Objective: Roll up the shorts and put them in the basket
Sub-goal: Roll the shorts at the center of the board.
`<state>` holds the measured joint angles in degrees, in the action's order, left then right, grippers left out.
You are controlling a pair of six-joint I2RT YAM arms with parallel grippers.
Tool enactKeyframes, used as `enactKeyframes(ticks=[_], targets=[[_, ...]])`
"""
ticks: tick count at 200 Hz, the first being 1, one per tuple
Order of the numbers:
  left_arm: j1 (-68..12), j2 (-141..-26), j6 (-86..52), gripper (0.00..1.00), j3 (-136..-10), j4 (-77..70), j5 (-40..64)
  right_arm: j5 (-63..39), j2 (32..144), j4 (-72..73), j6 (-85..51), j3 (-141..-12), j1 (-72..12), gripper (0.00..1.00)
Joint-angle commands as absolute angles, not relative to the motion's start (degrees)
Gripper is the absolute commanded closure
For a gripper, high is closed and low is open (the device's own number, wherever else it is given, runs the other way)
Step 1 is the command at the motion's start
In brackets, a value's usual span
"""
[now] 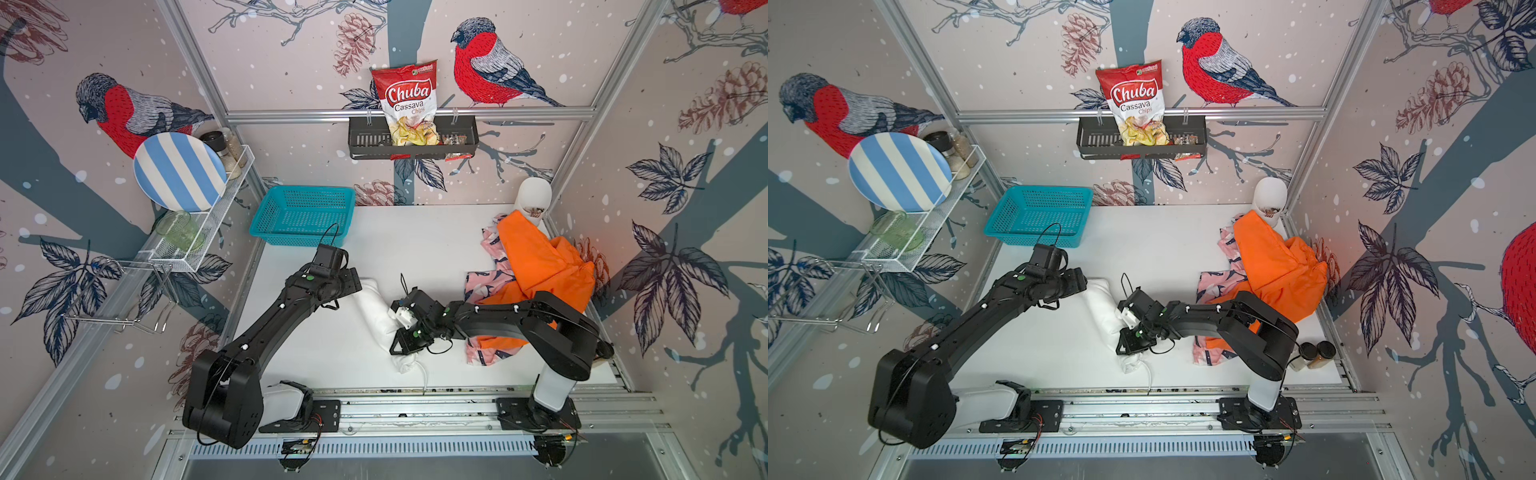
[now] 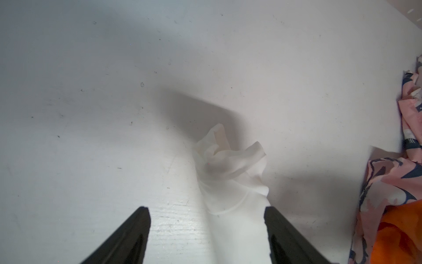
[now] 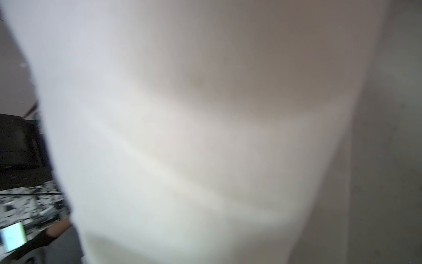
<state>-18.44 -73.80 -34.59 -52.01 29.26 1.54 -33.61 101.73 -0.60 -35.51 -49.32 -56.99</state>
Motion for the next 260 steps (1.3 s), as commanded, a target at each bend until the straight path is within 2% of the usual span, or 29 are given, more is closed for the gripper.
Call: enactKeyframes(ticks=[1,34,56,65,76,90,125,155,170,187,201,226,260], targets=[[-20.11,-74.64,-37.12,0.19,-51.61,28.21,4.49,-46.33,101.93,12.1,-40.0,-44.81,-53.58,0.78],[-23.63,-82.51,-37.92,0.22,-53.95,23.89,4.49,-49.2,102.62,15.07,-40.32,-41.45,-49.12,0.78],[-23.73,-88.8,-37.25,0.38,-55.97,23.09,2.05,-47.27,102.25,12.74,-38.85,-40.63,-47.79,0.69],[-23.49,-91.13,-36.59,0.46,-56.45,22.95,0.75,-44.28,101.36,9.1,-36.93,-41.32,-47.81,0.65],[-23.06,-93.83,-35.67,0.54,-56.85,22.42,0.55,-40.06,99.37,4.26,-34.82,-42.18,-48.03,0.52],[-22.85,-96.84,-34.5,0.59,-56.86,22.08,0.22,-34.31,96.03,-1.89,-32.7,-43.24,-48.77,0.43],[-22.76,-99.64,-32.78,0.6,-58.69,20.94,0.74,-15.98,87.45,-19.9,-28.96,-49.61,-53.12,0.23],[-22.68,-100.31,-31.87,0.6,-59.06,20.76,1.31,-1.74,85.64,-33.39,-28.37,-57.92,-59.18,0.18],[-22.69,-100.21,-31.6,0.6,-59.23,21.0,1.41,3.69,86.72,-38.18,-28.47,-61.76,-62.12,0.2],[-22.78,-100.02,-31.29,0.6,-59.21,21.0,1.31,5.65,87.21,-38.57,-28.39,-63.48,-64.16,0.44],[-22.68,-100.09,-31.0,0.6,-59.26,21.05,1.31,2.48,87.3,-34.98,-28.18,-61.62,-64.1,0.55],[-22.37,-99.75,-30.97,0.56,-59.33,20.7,0.88,-3.64,89.42,-26.75,-28.6,-55.34,-63.8,0.62],[-21.8,-98.92,-30.95,0.42,-62.47,22.8,0.16,-5.46,90.63,-19.94,-30.97,-50.67,-64.09,0.65]])
